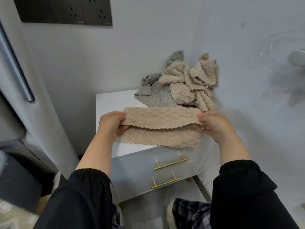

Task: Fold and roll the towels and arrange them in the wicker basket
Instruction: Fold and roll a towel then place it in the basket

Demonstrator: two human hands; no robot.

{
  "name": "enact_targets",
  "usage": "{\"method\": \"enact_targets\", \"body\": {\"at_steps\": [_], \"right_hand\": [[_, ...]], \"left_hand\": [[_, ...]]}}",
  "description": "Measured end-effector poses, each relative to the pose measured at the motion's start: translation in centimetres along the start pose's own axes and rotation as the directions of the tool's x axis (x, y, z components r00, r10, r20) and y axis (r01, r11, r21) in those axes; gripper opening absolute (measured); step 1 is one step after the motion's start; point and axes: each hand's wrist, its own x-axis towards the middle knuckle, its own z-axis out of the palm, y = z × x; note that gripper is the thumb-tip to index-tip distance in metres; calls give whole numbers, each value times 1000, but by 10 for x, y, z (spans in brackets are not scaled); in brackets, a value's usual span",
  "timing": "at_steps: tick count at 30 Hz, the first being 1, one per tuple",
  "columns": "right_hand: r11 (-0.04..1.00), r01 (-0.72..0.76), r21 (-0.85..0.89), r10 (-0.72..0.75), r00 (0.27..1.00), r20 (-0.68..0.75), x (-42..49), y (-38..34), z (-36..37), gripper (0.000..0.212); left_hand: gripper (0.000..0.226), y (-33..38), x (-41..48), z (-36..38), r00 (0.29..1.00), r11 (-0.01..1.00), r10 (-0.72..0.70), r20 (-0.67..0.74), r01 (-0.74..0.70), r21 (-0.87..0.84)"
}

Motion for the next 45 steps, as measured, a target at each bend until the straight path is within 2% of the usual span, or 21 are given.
{"method": "enact_targets", "body": {"at_steps": [3, 5, 9, 12, 17, 20, 26, 29, 31, 32, 34, 36, 38, 40, 45], "right_hand": [[992, -46, 117, 38, 997, 70, -10, -3, -4, 21], [984, -77, 159, 59, 991, 119, -18, -4, -6, 20], [992, -34, -123, 39, 998, 40, -27, 8, -10, 23], [971, -38, -236, 44, 999, 18, -27, 17, -10, 22], [926, -2, -377, -8, 1000, -25, -21, 24, -3, 22], [894, -25, -446, 7, 999, -43, -17, 31, -1, 17], [912, -54, -406, 25, 997, -76, -9, 47, -3, 19], [910, -72, -408, 45, 996, -76, -8, 51, -5, 22], [915, -52, -399, 33, 998, -54, -8, 52, -4, 13], [925, -64, -374, 44, 997, -63, -8, 51, -4, 9], [953, -174, -248, 153, 983, -100, -8, 52, -6, 19], [961, -243, -129, 233, 969, -87, -10, 51, -9, 19], [959, -268, -96, 262, 962, -71, -9, 49, -9, 29], [957, -262, -122, 260, 965, -29, -10, 49, -10, 37], [975, -205, -85, 206, 978, 7, -9, 48, -11, 21]], "left_hand": [[24, 4, -5, -3, 1000, 998, 5, 22, -4, -62], [24, 5, -8, -5, 1000, 999, 16, 22, -16, -33], [27, 1, -12, -14, 998, 981, 58, 38, -64, 183], [31, -5, -9, -18, 994, 919, 106, 19, -105, 381], [38, -16, -9, -22, 967, 683, 254, 31, -201, 702], [35, -19, -8, -22, 958, 600, 279, 67, -228, 767], [31, -24, -11, -16, 930, 420, 355, 91, -245, 874], [27, -26, -15, -9, 841, 194, 515, 166, -303, 933], [30, -28, -17, 2, 753, 88, 576, 319, -445, 891], [33, -31, -18, 10, 720, 52, 551, 423, -535, 843], [42, -41, -22, 25, 675, -18, 405, 616, -668, 744], [52, -52, -26, 36, 670, -107, 238, 703, -701, 705], [57, -59, -26, 40, 700, -176, 154, 697, -675, 717], [58, -60, -25, 42, 715, -192, 161, 680, -654, 732], [59, -61, -27, 48, 737, -243, 189, 649, -605, 758]]}}
